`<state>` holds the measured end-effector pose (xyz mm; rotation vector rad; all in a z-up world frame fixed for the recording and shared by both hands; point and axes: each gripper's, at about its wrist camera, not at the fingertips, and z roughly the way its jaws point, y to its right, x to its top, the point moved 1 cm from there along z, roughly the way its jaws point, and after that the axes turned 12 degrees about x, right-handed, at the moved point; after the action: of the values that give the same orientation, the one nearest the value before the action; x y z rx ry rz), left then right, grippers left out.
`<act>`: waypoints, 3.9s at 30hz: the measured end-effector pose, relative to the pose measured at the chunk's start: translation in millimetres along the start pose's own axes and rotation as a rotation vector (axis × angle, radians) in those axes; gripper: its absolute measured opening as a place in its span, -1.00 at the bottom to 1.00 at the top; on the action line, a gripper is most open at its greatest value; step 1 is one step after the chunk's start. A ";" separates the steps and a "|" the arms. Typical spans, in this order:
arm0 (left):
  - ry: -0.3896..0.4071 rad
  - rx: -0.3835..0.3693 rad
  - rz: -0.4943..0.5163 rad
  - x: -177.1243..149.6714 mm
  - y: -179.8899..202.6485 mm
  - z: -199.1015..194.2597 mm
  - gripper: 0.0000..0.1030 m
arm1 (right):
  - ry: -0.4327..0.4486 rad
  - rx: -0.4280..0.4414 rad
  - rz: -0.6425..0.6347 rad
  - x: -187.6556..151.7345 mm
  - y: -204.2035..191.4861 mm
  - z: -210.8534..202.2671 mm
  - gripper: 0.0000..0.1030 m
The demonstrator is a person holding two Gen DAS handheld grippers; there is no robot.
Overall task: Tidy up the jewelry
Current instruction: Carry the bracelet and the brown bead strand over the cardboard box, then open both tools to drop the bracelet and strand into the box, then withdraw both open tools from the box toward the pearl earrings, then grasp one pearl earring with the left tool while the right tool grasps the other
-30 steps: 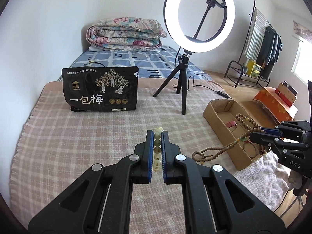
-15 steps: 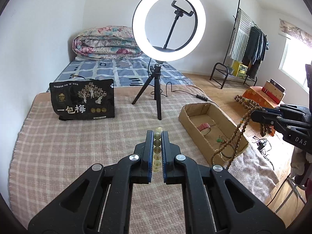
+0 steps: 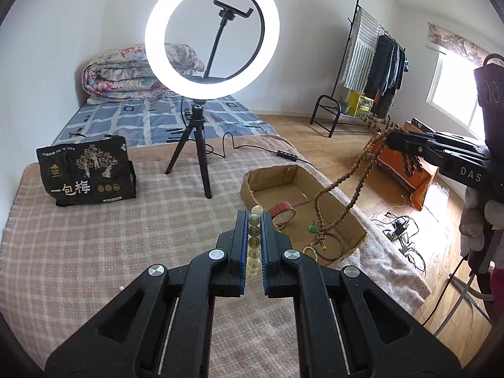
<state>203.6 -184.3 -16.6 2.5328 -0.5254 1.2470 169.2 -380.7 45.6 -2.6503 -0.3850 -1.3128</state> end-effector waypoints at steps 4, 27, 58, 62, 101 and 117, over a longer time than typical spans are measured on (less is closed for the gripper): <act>-0.017 -0.033 0.006 1.9 19.4 15.3 -0.90 | -0.004 -0.021 0.012 0.6 20.0 4.5 -0.79; -0.108 -0.121 0.045 4.9 93.6 108.1 -0.90 | -0.037 -0.109 0.094 6.6 120.3 68.5 -0.79; -0.051 -0.060 0.182 -10.0 129.0 117.6 -0.02 | -0.094 -0.047 0.238 -27.3 151.0 120.1 0.44; -0.054 -0.053 0.188 -11.2 128.3 115.3 -0.02 | -0.100 -0.057 0.263 -30.5 151.6 120.3 0.66; -0.018 0.155 0.097 -47.7 -16.6 45.7 0.00 | -0.022 -0.015 0.194 -27.5 62.2 100.1 0.99; -0.116 0.276 -0.007 -104.4 -138.8 47.6 -0.18 | -0.097 0.187 0.128 -43.0 -22.6 174.1 0.70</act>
<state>238.3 -57.3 -139.5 2.8455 -0.3910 1.2516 269.1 -321.8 -92.9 -2.5414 -0.3272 -1.0593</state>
